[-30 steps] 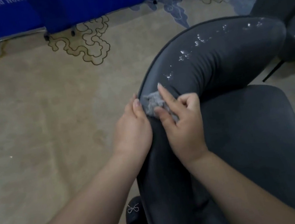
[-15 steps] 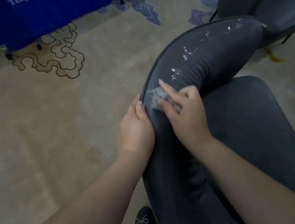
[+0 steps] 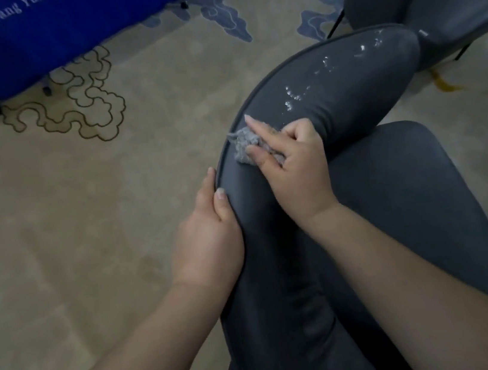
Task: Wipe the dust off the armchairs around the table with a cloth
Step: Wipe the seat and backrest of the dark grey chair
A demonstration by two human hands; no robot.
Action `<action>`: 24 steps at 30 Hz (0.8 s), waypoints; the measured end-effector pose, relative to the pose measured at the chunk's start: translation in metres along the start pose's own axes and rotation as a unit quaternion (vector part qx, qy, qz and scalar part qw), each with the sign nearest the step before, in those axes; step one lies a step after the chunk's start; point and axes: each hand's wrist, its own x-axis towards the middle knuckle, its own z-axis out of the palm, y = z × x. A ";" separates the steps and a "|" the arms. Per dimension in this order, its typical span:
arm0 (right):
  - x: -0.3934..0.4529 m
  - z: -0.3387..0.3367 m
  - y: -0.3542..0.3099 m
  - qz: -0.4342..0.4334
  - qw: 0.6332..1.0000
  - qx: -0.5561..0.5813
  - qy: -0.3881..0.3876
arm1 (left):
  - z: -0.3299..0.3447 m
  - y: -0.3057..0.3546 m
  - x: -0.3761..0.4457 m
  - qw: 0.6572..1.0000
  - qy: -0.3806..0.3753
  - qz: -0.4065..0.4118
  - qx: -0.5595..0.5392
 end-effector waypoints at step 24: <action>0.060 0.000 0.030 0.012 0.999 -0.050 0.016 | 0.015 0.036 0.051 0.992 -0.005 0.054 0.115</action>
